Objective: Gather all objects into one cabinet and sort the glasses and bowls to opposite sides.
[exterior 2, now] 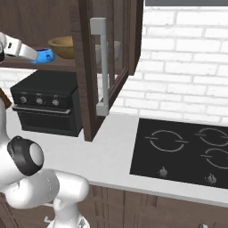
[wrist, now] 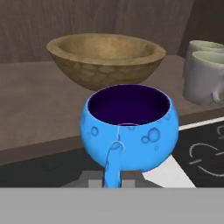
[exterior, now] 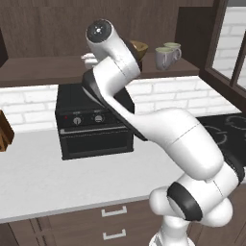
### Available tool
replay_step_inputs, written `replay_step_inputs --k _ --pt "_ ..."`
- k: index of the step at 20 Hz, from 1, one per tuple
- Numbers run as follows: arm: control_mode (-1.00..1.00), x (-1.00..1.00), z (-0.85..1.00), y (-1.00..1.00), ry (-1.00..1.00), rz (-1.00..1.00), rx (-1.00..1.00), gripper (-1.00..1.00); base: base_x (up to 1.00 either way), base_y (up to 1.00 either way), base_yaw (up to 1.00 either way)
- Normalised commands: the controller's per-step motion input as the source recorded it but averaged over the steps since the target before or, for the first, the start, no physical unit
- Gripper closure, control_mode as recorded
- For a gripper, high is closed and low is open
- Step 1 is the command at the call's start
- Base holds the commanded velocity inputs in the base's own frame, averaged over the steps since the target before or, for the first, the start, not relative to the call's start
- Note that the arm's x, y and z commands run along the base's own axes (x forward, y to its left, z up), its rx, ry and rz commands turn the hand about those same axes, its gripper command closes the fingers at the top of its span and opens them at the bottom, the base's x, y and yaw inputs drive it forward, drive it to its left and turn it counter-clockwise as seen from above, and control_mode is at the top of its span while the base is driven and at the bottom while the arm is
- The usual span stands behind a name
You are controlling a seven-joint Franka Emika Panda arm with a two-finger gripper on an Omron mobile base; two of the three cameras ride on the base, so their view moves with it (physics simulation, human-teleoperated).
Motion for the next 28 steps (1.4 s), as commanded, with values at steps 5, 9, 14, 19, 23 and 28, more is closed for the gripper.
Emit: replay_step_inputs --k 5,9,14,19,23,28 --pt "-1.0 -0.25 0.0 -1.0 0.0 0.0 0.0 1.0 0.0 0.0 0.0" --pt "-1.0 -0.19 0.0 -0.94 0.0 0.0 0.0 1.0 0.0 0.0 0.0" --pt "-1.0 -0.02 0.02 -0.67 0.0 0.0 0.04 1.0 0.0 0.0 0.0" --pt "-1.0 0.0 0.02 -0.54 0.0 0.0 0.08 1.0 0.0 0.0 0.0" --pt "-1.0 0.0 0.0 -0.39 0.0 0.0 0.04 1.0 0.0 0.0 0.0" --pt "-1.0 0.08 0.0 -0.29 0.0 0.0 0.01 1.0 0.0 0.0 0.0"
